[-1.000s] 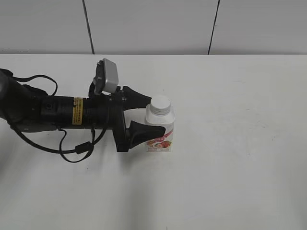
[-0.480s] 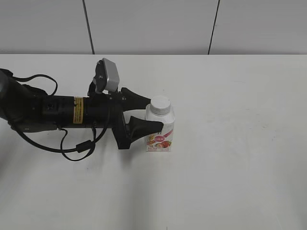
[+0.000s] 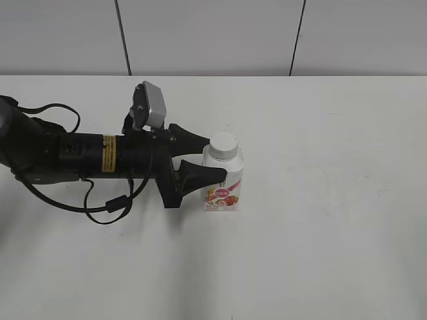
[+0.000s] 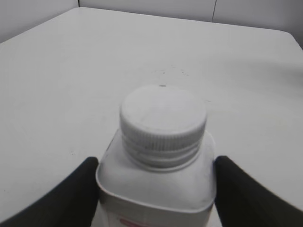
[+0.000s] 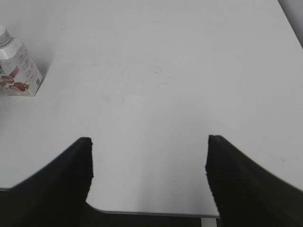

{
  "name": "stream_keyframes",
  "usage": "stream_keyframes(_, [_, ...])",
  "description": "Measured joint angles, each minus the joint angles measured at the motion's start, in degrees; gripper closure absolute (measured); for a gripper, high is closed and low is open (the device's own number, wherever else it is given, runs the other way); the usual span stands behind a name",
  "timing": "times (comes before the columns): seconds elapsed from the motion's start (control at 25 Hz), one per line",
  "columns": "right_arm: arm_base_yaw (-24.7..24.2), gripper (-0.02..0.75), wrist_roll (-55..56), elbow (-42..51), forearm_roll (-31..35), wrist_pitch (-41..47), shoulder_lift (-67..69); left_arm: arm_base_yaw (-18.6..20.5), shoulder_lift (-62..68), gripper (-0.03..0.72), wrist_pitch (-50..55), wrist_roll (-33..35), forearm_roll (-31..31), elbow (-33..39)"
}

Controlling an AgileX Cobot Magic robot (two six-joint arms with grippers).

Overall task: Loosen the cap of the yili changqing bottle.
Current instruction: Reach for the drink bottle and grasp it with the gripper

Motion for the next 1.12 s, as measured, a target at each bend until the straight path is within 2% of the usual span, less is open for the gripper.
stream_keyframes(0.76, [0.0, 0.153, 1.32, -0.08, 0.14, -0.25, 0.26, 0.0, 0.0, 0.243, 0.47, 0.05, 2.75, -0.49])
stream_keyframes(0.88, [0.0, 0.153, 1.45, -1.4, 0.97, -0.69, 5.35, 0.0, 0.0, 0.244, 0.52, 0.0, 2.76, -0.49])
stream_keyframes(1.12, [0.0, 0.153, 1.57, -8.46, 1.46, -1.33, 24.92, 0.0, -0.05, 0.245, 0.6, 0.0, 2.81, -0.49])
